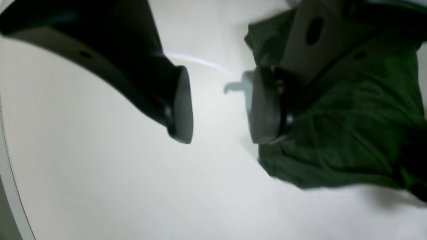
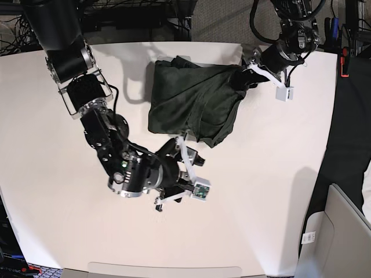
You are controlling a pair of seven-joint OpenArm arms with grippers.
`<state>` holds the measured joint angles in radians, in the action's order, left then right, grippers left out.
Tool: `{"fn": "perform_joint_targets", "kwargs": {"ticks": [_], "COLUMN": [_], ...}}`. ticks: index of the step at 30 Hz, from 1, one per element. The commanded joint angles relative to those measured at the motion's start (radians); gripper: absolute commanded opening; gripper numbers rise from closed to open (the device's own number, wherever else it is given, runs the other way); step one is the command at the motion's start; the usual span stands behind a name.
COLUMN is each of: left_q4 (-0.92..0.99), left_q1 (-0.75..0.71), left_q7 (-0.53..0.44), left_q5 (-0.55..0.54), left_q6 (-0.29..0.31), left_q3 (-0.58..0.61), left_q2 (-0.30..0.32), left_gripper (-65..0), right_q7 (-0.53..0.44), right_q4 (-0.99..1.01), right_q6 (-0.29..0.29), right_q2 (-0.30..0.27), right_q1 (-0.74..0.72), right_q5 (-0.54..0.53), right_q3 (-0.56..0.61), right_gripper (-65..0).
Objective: Fold the T-shirt properly
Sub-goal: 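Grasp the bundle with the right gripper and fold it toward the left gripper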
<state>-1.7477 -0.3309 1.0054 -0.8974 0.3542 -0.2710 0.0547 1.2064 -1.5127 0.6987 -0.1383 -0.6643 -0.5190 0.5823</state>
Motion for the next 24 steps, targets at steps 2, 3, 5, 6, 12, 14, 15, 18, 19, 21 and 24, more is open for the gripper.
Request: {"fn": "perform_joint_targets", "kwargs": {"ticks": [2, 3, 5, 6, 12, 14, 15, 18, 19, 21, 24], "left_q4": [-0.048, -0.062, -0.093, -0.103, -0.188, -0.208, -0.208, -0.208, -0.208, -0.206, -0.205], "left_q1": [-0.001, -0.001, -0.003, -0.003, -0.024, -0.035, -0.035, -0.033, -0.033, -0.033, -0.032], "left_q7": [-0.010, -0.010, -0.010, -0.010, 0.016, 0.049, 0.069, 0.097, 0.099, 0.102, 0.102], "left_q5": [-0.019, -0.019, -0.019, -0.019, -0.027, -0.067, -0.096, -0.148, -0.156, -0.157, -0.156], "left_q6": [0.007, 0.007, 0.007, 0.007, 0.013, 0.015, 0.015, 0.015, 0.015, 0.015, 0.015], "left_q3": [-0.007, -0.023, -0.063, -0.078, -0.167, -0.165, -0.164, -0.162, -0.162, -0.162, -0.162], "left_q2": [0.006, 0.003, -0.002, -0.002, -0.002, -0.002, -0.002, -0.003, -0.003, -0.003, -0.003], "left_gripper": [-38.0, -38.0, -37.9, -37.9, -37.9, -37.9, -37.9, -37.9, -37.9, -37.9, -37.9], "right_q7": [-0.020, -0.020, -0.018, -0.018, 0.008, 0.040, 0.048, 0.053, 0.053, 0.053, 0.046], "right_q4": [0.022, 0.028, 0.024, 0.024, 0.010, 0.008, 0.008, 0.008, 0.011, 0.016, 0.039], "right_q6": [-0.001, -0.001, -0.001, -0.001, -0.001, -0.001, -0.001, -0.001, -0.001, -0.001, -0.001], "right_q2": [0.026, 0.035, 0.038, 0.036, 0.019, -0.007, -0.021, -0.050, -0.054, -0.070, -0.080], "right_q1": [-0.065, -0.078, -0.091, -0.097, -0.102, -0.104, -0.104, -0.105, -0.111, -0.116, -0.113], "right_q5": [0.001, 0.001, 0.001, 0.001, -0.077, -0.132, -0.158, -0.208, -0.214, -0.211, -0.209], "right_q3": [0.046, 0.071, 0.124, 0.147, 0.241, 0.253, 0.255, 0.256, 0.265, 0.302, 0.367], "right_gripper": [-36.2, -36.2, -36.2, -36.2, -36.2, -36.2, -36.2, -36.2, -36.2, -36.2, -36.2]}}
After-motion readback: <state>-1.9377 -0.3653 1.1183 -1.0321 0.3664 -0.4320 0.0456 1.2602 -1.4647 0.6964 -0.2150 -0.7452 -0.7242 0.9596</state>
